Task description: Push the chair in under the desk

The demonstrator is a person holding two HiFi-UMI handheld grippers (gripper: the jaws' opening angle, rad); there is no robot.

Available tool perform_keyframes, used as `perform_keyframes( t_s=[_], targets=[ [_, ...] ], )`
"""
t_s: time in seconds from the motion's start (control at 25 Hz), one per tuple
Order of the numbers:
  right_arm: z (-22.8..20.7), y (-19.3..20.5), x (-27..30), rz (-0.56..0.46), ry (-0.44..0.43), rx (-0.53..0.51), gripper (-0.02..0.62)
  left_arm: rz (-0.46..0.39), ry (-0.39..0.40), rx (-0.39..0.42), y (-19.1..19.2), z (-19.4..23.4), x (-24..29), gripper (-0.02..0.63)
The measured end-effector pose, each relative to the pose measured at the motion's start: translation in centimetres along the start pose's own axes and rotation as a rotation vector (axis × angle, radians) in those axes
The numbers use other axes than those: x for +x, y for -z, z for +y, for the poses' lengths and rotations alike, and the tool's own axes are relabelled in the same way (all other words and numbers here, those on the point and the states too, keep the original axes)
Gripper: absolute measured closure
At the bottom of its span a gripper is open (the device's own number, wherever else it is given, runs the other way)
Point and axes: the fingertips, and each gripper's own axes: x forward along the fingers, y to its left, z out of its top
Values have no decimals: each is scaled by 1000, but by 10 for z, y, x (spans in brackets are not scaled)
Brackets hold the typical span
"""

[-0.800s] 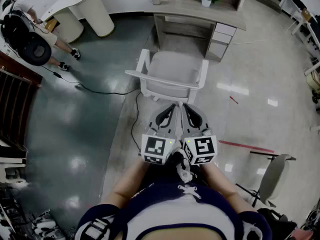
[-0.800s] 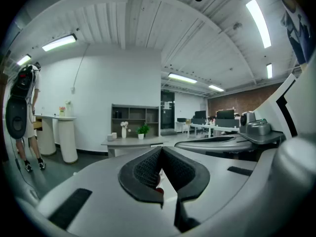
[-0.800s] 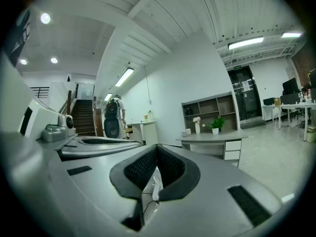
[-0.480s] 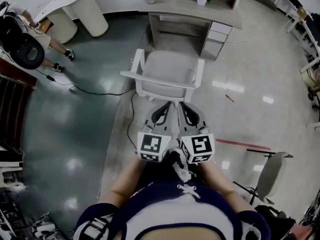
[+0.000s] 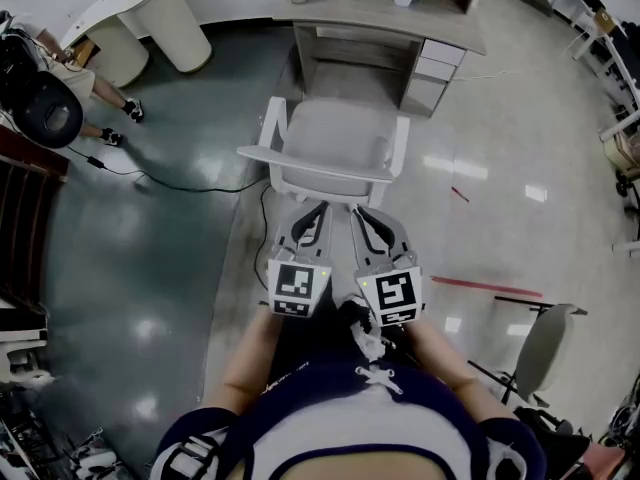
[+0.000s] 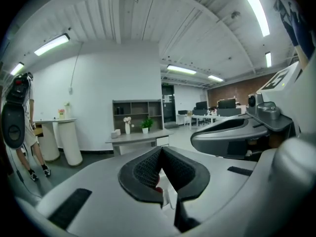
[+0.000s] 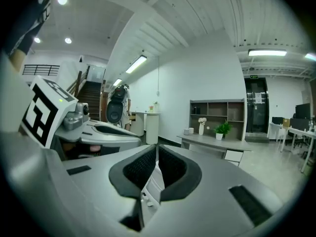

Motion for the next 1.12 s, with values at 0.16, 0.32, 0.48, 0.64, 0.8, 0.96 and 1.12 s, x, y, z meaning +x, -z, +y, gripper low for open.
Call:
perform_keyframes(
  t_s=[0.16,0.32,0.48,0.64,0.8,0.96,1.12],
  targets=[
    [-4,16,30,61,-13,12,583,29,65,-28,10,28,21,596],
    [-8,31,60,132,-10,11,583,74,112,37,20,51,43,595],
    [-10,49,90,219,-8,-39,583,138,180,87,37,69,63,593],
    [-9,65,115,305,-36,-137,583,218,260,158,60,79,80,497],
    [-5,82,135,385,-65,-240,563,280,319,301,79,86,91,453],
    [-3,102,153,459,-87,-299,480,351,368,481,106,95,98,404],
    [-2,124,168,535,-109,-375,454,413,411,621,133,107,106,388]
  ],
)
